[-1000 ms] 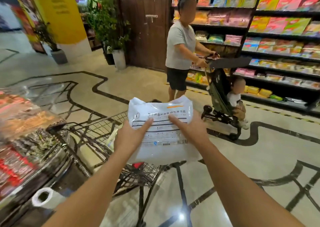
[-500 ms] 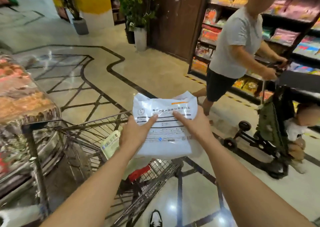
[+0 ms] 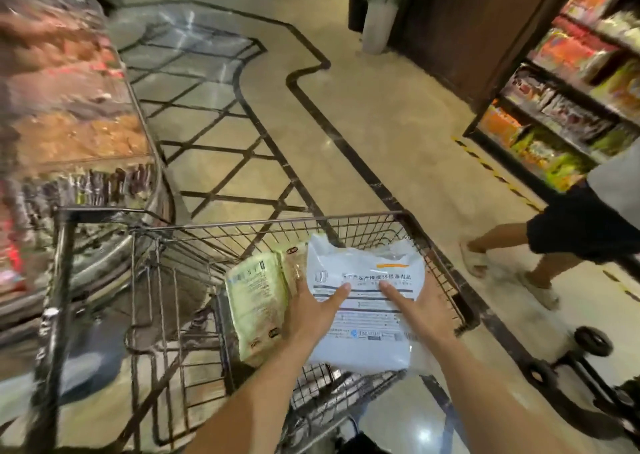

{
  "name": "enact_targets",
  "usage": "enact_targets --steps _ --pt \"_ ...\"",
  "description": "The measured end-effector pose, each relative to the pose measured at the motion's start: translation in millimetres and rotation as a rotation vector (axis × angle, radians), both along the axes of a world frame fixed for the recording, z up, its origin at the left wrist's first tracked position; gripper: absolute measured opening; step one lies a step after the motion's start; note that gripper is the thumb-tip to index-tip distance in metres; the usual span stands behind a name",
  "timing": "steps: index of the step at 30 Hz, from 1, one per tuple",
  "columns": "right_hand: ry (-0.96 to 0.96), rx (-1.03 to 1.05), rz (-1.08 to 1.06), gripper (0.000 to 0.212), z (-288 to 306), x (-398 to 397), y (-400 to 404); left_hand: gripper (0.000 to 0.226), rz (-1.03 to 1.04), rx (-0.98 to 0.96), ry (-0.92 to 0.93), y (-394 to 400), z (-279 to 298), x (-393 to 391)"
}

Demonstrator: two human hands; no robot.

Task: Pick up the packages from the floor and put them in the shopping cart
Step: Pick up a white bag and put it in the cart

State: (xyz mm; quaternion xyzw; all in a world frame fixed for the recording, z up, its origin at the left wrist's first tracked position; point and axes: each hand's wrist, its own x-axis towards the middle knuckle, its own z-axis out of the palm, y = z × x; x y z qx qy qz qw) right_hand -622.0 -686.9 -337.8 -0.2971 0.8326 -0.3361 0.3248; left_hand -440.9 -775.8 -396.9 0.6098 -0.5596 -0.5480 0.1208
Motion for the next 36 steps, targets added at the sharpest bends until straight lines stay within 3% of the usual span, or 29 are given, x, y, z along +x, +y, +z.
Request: enact_targets --steps 4,10,13,17,20,25,29,36 --pt "-0.045 0.080 0.031 0.069 -36 -30 -19 0.121 0.070 0.083 0.023 1 3 -22" --pt "-0.171 0.138 0.083 0.106 -79 -108 -62 0.120 0.113 0.138 -0.125 -24 -12 -86" --pt "-0.219 0.161 0.097 0.095 -94 -145 -82 0.122 0.134 0.156 -0.183 -35 -20 -127" --pt "-0.184 0.132 0.105 0.056 -122 -194 -103 0.111 0.199 0.144 -0.233 -49 -44 -184" --pt "-0.162 0.182 0.162 0.070 -150 -216 -113 0.109 0.273 0.131 -0.184 -49 -78 -206" --pt "-0.078 0.333 0.273 0.115 -201 -219 -122 0.118 0.309 0.199 -0.203 -42 -118 -213" --pt "-0.020 0.426 0.290 0.109 -204 -205 -130 0.122 0.281 0.146 -0.167 -44 -122 -217" --pt "0.152 0.496 0.484 0.099 -178 -175 -145 0.093 0.066 -0.025 -0.287 -63 -81 -206"
